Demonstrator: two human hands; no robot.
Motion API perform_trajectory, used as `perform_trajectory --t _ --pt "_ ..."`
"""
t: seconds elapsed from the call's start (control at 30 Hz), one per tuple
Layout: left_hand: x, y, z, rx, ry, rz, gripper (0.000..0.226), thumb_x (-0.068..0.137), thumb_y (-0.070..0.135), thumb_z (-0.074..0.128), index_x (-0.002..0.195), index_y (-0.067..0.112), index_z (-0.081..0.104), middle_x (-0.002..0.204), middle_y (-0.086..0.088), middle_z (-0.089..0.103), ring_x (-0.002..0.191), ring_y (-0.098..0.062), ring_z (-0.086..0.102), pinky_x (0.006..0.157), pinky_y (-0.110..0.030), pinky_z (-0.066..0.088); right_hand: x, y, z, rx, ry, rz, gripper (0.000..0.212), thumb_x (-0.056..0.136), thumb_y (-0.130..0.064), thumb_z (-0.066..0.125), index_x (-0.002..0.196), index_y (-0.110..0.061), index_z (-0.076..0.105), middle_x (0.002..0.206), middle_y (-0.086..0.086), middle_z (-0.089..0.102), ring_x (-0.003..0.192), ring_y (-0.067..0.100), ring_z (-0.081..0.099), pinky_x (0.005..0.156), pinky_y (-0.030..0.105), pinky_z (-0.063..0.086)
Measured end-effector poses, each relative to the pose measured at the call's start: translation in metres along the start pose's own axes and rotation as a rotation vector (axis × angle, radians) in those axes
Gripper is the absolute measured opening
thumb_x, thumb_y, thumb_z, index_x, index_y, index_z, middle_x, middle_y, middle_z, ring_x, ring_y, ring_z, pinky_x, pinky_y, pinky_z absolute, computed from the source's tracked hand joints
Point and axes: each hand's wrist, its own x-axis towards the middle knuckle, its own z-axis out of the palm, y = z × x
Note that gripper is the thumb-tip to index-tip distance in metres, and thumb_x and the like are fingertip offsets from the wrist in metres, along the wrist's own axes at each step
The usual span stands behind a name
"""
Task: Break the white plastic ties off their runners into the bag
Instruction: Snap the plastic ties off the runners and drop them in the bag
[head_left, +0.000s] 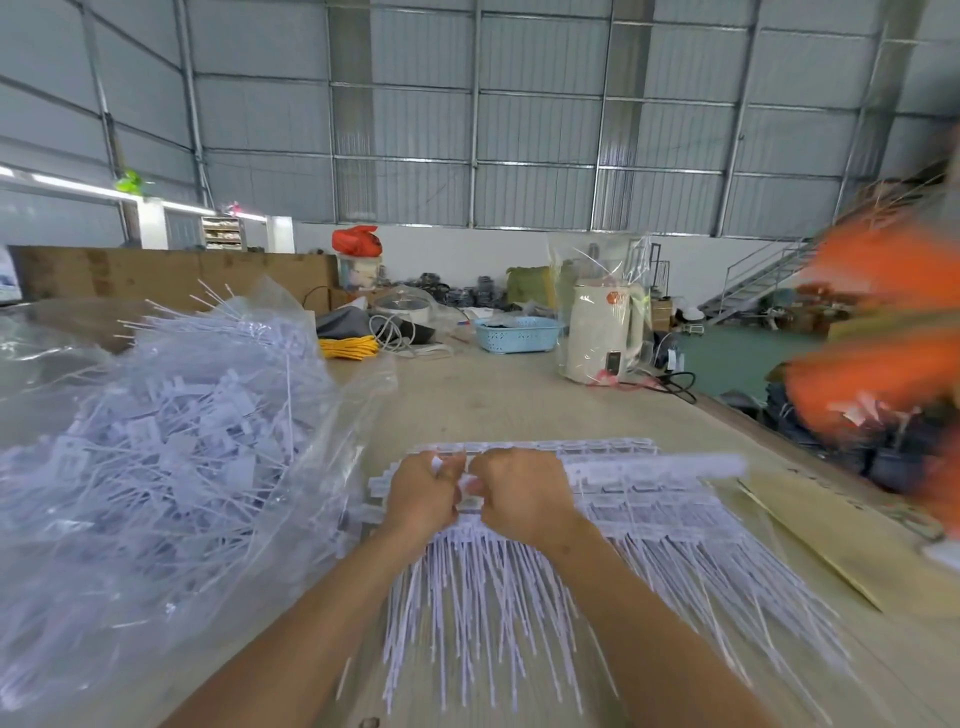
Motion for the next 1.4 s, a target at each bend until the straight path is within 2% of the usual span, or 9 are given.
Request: perform_trajectory --t 0.2,0.3,0.5,0.63,0.77,0.93,1.13,1.27,1.4 --pt "0.000 0.008 -0.031 -0.276 0.073 -0.139 0.023 0.099 0.012 0.046 0.076 0.011 0.050 0.048 -0.003 0.046 0.026 -0.006 0.034 0.031 -0.013 0.024 -0.002 0.025 -0.063 0.396 0.471 0.191 0.030 0.091 -0.029 0.056 0.064 -0.023 0.045 0.057 -0.005 0.048 0.062 0.023 0.050 0.058 0.031 0.038" --pt "-0.016 0.018 -0.011 -0.404 -0.124 -0.062 0.022 0.098 0.009 0.045 0.079 0.008 0.056 0.044 -0.001 0.053 0.032 -0.010 0.041 0.035 -0.015 0.030 -0.006 0.024 -0.062 0.513 0.279 0.110 0.024 0.090 -0.030 0.057 0.068 -0.021 0.054 0.073 0.001 0.059 0.074 0.024 0.054 0.069 0.036 0.044" --pt "-0.027 0.034 0.008 -0.504 -0.357 -0.106 0.071 0.089 0.066 0.027 0.057 0.020 0.071 0.049 -0.001 0.055 0.044 -0.012 0.049 0.044 -0.020 0.035 0.000 0.013 -0.026 0.565 0.110 0.013 0.014 0.084 -0.016 0.065 0.093 -0.006 0.065 0.093 0.006 0.046 0.080 0.019 0.052 0.074 0.026 0.040" --pt "-0.032 0.026 0.010 -0.384 -0.302 0.029 0.031 0.096 0.032 0.051 0.078 0.012 0.066 0.062 -0.008 0.059 0.052 -0.018 0.048 0.044 -0.021 0.034 -0.003 0.015 -0.016 0.669 0.069 0.012 0.030 0.079 -0.010 0.070 0.107 -0.010 0.057 0.105 0.003 0.042 0.079 -0.001 0.047 0.073 0.005 0.037" --pt "-0.029 0.022 0.006 -0.332 -0.186 0.098 0.022 0.098 0.021 0.050 0.085 0.011 0.066 0.052 0.002 0.056 0.048 -0.011 0.049 0.046 -0.021 0.038 -0.005 0.029 -0.018 0.665 -0.072 0.101 0.046 0.077 -0.030 0.075 0.117 -0.016 0.054 0.111 0.000 0.052 0.096 0.007 0.054 0.080 0.015 0.041" --pt "-0.030 0.020 0.004 -0.329 -0.213 0.072 0.029 0.096 0.027 0.052 0.082 0.006 0.066 0.053 -0.003 0.056 0.043 -0.011 0.048 0.043 -0.021 0.038 -0.010 0.030 -0.020 0.756 -0.149 0.062 0.031 0.092 -0.022 0.058 0.080 0.006 0.067 0.071 0.019 0.063 0.045 0.003 0.050 0.052 0.023 0.046" --pt "-0.029 0.023 0.007 -0.248 -0.127 0.012 0.028 0.096 0.024 0.055 0.073 0.008 0.059 0.043 0.004 0.041 0.032 -0.006 0.032 0.035 -0.015 0.026 -0.004 0.019 -0.016 0.379 -0.004 0.070 0.025 0.090 -0.027 0.058 0.070 -0.010 0.059 0.063 0.001 0.048 0.069 0.022 0.048 0.061 0.034 0.038" --pt "-0.026 0.026 0.005 -0.362 -0.172 -0.164 0.034 0.097 0.027 0.053 0.068 0.009 0.054 0.042 0.003 0.040 0.030 -0.007 0.027 0.032 -0.014 0.022 -0.004 0.006 -0.020 -0.027 0.067 -0.030 0.018 0.091 -0.028 0.051 0.083 -0.014 0.060 0.088 0.003 0.061 0.088 0.026 0.059 0.061 0.027 0.032" --pt "-0.012 0.019 -0.010 -0.476 -0.095 -0.342 0.032 0.100 0.028 0.047 0.074 0.009 0.050 0.035 0.005 0.031 0.025 -0.006 0.024 0.031 -0.011 0.019 -0.004 0.001 -0.041 0.245 0.425 -0.140 0.023 0.086 -0.027 0.060 0.070 -0.010 0.062 0.072 0.003 0.061 0.065 0.027 0.058 0.054 0.030 0.043"
